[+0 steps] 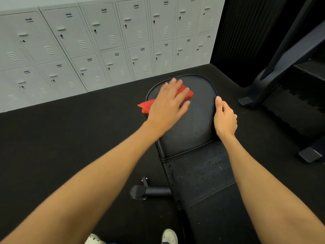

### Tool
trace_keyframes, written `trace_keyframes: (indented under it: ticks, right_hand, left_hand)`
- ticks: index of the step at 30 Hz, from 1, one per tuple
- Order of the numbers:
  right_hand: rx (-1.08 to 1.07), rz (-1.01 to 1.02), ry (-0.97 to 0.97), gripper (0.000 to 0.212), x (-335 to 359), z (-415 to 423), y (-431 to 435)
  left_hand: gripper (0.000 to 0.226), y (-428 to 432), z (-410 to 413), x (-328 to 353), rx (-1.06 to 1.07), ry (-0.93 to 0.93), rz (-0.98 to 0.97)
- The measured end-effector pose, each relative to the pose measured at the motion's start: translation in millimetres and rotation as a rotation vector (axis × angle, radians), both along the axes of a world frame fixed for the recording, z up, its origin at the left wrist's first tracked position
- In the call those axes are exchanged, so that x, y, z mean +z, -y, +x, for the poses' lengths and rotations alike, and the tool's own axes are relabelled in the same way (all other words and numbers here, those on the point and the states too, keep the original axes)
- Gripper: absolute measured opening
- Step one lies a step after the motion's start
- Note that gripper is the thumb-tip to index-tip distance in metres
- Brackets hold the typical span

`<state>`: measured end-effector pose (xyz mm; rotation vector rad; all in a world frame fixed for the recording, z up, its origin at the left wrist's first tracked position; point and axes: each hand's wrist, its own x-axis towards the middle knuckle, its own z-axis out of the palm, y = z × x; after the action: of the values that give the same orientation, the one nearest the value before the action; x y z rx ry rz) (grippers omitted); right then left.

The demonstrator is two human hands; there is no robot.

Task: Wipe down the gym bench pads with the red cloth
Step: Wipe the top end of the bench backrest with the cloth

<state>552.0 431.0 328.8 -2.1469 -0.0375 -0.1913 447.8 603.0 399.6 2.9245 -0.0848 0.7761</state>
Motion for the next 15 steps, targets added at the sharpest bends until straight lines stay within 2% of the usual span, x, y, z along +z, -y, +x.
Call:
trace_keyframes:
  ticks: [3, 8, 11, 13, 15]
  right_hand:
    - [0.004, -0.003, -0.019, 0.054, 0.6, -0.2, -0.3]
    - [0.035, 0.027, -0.048, 0.056, 2.5, 0.6, 1.0]
    - [0.099, 0.099, -0.111, 0.061, 6.4, 7.6, 11.6]
    - [0.107, 0.086, -0.159, 0.067, 4.4, 12.1, 22.8]
    - [0.071, 0.074, -0.248, 0.073, -4.0, 13.9, 30.2]
  left_hand:
    - [0.034, 30.5, -22.3, -24.8, -0.092, 0.006, 0.02]
    - [0.036, 47.3, -58.0, -60.8, -0.296, -0.108, 0.104]
    - [0.035, 25.5, -53.6, -52.0, -0.434, -0.124, 0.255]
    - [0.033, 6.1, -35.0, -33.7, -0.42, -0.1, 0.386]
    - [0.035, -10.5, -5.2, -11.2, -0.294, -0.046, 0.391]
